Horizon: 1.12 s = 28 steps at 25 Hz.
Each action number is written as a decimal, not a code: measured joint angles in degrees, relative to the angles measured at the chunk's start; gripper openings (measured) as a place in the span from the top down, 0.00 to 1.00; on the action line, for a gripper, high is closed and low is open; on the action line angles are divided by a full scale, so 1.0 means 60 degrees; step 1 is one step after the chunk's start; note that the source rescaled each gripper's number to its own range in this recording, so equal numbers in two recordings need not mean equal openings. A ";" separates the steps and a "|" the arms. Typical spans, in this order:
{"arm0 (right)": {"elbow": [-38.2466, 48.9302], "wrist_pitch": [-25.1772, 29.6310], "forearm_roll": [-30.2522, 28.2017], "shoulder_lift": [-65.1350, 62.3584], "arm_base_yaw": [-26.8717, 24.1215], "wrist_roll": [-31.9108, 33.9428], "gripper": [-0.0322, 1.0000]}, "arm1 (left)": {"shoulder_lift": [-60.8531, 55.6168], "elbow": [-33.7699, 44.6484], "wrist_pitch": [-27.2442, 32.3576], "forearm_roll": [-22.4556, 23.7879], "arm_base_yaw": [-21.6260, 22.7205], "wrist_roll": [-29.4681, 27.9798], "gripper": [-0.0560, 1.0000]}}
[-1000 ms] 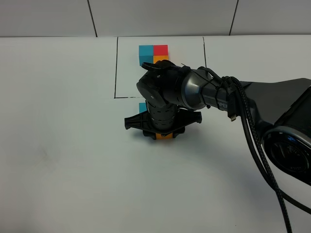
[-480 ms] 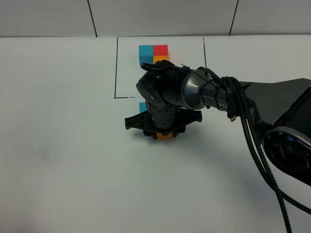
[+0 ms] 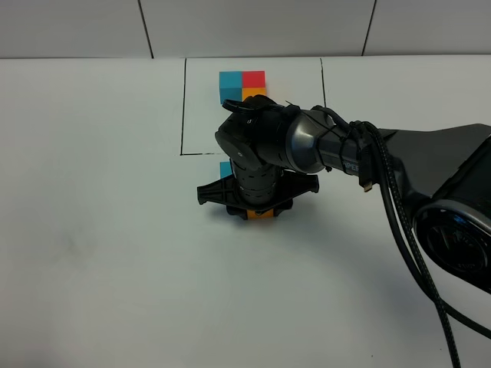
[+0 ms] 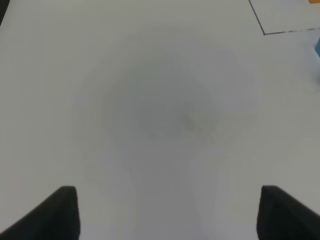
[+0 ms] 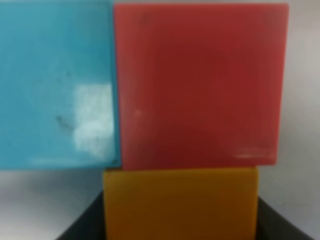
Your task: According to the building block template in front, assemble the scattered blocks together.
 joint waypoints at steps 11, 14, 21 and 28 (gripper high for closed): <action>0.0000 -0.0009 -0.0031 0.0000 0.0000 -0.0149 0.95 | 0.0000 0.0000 0.0000 0.0000 0.0000 -0.0020 0.32; 0.0000 -0.0006 -0.0002 0.0000 0.0000 -0.0149 0.86 | 0.0000 0.0000 0.0000 0.0000 0.0000 -0.0020 0.32; 0.0016 -0.0020 0.0088 -0.0088 -0.0063 -0.0158 0.24 | 0.0000 0.0000 0.0000 0.0000 0.0000 -0.0020 0.32; 0.0094 -0.0101 0.0097 -0.1070 -0.0063 -0.0438 0.01 | 0.0000 0.0000 0.0000 0.0000 0.0000 -0.0011 0.32</action>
